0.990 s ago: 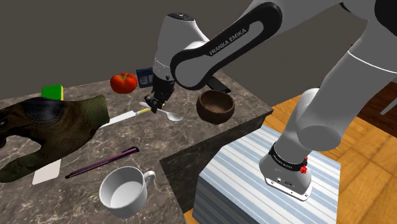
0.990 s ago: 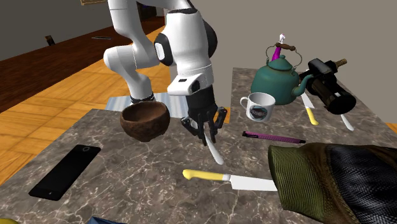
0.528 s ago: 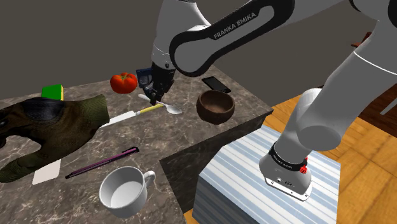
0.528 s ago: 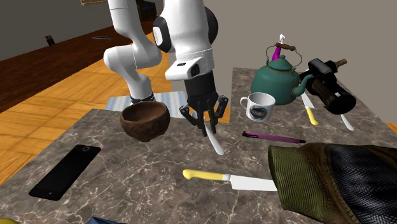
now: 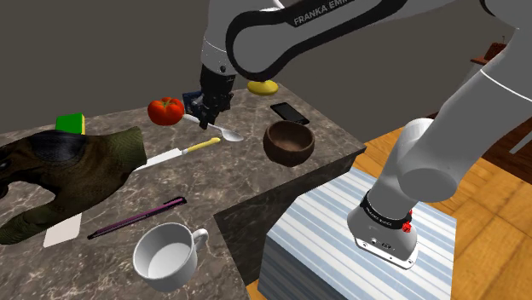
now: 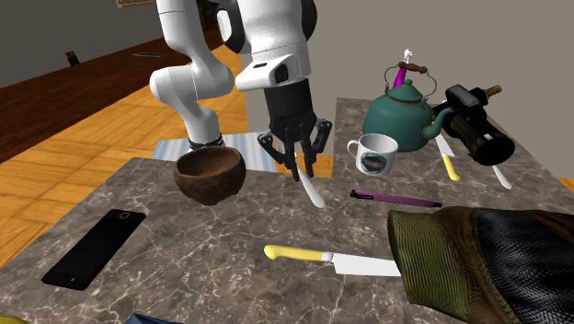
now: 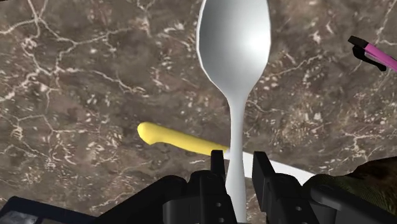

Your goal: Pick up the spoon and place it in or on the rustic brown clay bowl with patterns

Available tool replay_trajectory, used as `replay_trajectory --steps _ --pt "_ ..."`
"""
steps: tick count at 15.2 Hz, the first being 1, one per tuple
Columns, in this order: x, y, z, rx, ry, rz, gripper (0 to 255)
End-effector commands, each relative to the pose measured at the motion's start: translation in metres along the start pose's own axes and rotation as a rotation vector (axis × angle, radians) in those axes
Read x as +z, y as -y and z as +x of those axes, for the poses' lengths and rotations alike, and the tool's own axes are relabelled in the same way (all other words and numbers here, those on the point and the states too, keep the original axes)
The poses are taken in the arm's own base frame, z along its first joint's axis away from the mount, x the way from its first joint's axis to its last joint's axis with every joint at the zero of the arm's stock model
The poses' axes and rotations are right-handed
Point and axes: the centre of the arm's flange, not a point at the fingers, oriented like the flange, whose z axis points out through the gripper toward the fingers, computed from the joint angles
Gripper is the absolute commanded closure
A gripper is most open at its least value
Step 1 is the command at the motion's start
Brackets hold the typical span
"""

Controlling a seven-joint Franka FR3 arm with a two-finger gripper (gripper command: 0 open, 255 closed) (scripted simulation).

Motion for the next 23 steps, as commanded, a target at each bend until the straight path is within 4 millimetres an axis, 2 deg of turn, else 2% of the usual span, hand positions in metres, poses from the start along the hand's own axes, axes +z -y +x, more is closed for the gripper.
replay_trajectory --steps 1,7,23 --pt "-0.011 0.002 0.002 0.000 0.000 0.000 255" --pt "-0.039 0.006 0.009 0.000 0.000 0.000 255" --pt "-0.107 -0.145 -0.122 0.000 0.000 0.000 255"
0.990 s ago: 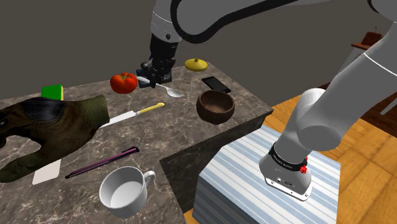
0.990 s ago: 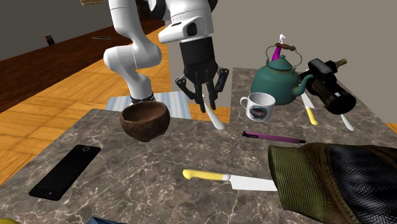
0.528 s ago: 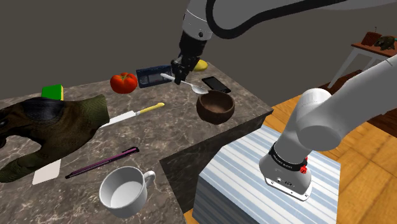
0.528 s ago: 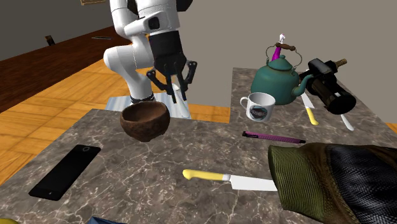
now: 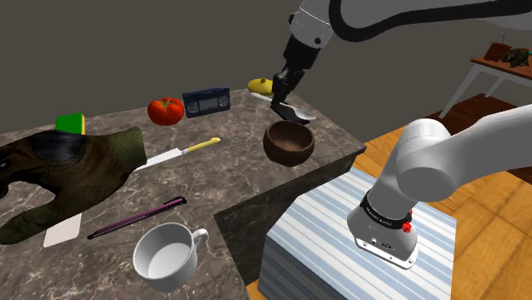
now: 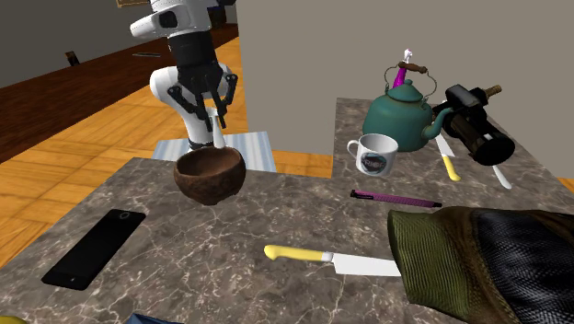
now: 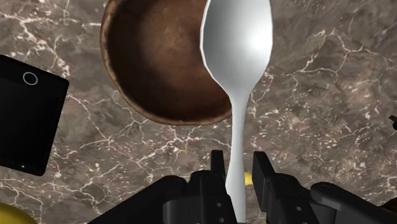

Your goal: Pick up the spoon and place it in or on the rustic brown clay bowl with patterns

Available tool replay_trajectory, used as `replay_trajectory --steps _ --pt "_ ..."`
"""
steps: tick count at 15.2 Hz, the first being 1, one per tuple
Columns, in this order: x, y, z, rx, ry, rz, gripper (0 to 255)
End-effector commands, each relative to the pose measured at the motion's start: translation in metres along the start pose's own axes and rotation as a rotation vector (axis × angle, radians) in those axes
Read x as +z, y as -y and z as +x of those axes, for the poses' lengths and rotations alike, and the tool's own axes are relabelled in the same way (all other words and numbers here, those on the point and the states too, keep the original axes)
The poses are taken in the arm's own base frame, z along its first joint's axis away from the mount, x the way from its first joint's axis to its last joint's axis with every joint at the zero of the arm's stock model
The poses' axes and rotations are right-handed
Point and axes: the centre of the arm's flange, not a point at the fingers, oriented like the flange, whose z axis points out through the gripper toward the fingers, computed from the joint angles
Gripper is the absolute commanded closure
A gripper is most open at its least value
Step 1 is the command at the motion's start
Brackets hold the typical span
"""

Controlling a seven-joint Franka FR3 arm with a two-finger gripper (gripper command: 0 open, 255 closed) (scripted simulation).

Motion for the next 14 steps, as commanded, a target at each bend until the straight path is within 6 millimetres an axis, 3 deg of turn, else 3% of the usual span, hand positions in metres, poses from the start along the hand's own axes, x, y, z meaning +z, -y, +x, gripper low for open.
replay_trajectory --steps 1,2,14 --pt "-0.005 -0.020 -0.018 -0.001 0.001 0.001 255" --pt "-0.008 -0.026 -0.023 -0.001 0.001 0.001 255" --pt "0.053 -0.034 -0.040 -0.001 0.001 0.001 255"
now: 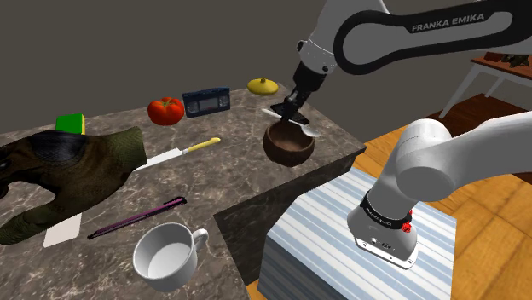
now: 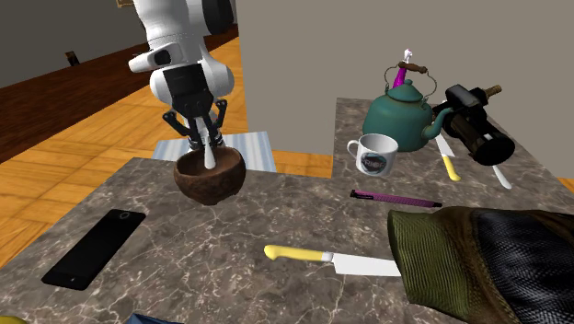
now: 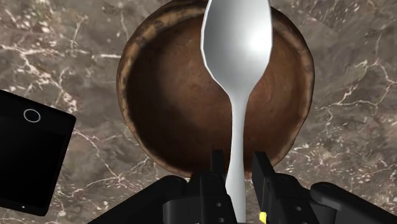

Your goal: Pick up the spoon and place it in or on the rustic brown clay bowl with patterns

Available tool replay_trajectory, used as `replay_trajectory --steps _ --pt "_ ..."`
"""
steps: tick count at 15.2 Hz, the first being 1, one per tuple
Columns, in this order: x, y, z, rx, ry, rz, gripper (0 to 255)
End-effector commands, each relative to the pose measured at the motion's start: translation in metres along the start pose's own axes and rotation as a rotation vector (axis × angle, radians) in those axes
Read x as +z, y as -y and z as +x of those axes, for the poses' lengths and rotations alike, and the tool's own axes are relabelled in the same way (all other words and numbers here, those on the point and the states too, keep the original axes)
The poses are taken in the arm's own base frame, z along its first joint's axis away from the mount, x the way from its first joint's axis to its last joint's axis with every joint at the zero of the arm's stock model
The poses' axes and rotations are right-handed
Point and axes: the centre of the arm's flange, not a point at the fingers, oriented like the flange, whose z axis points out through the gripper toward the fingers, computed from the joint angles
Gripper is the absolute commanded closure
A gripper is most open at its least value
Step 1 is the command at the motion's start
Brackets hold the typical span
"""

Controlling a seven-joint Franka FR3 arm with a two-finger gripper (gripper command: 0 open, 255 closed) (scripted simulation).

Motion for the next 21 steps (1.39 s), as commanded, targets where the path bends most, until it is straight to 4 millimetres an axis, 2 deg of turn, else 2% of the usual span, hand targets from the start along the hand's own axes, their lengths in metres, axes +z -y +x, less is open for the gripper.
replay_trajectory --steps 1,4,11,12,17,21 --pt "0.010 -0.002 -0.004 0.000 -0.001 0.000 255" --pt "0.025 -0.004 -0.008 0.000 -0.001 0.000 255" --pt "0.025 -0.004 -0.008 0.000 -0.001 0.000 255" --pt "0.025 -0.004 -0.008 0.000 -0.001 0.000 0" --pt "0.025 -0.004 -0.008 0.000 -0.001 0.000 0" --pt "-0.025 -0.004 -0.008 0.000 -0.001 0.000 0"
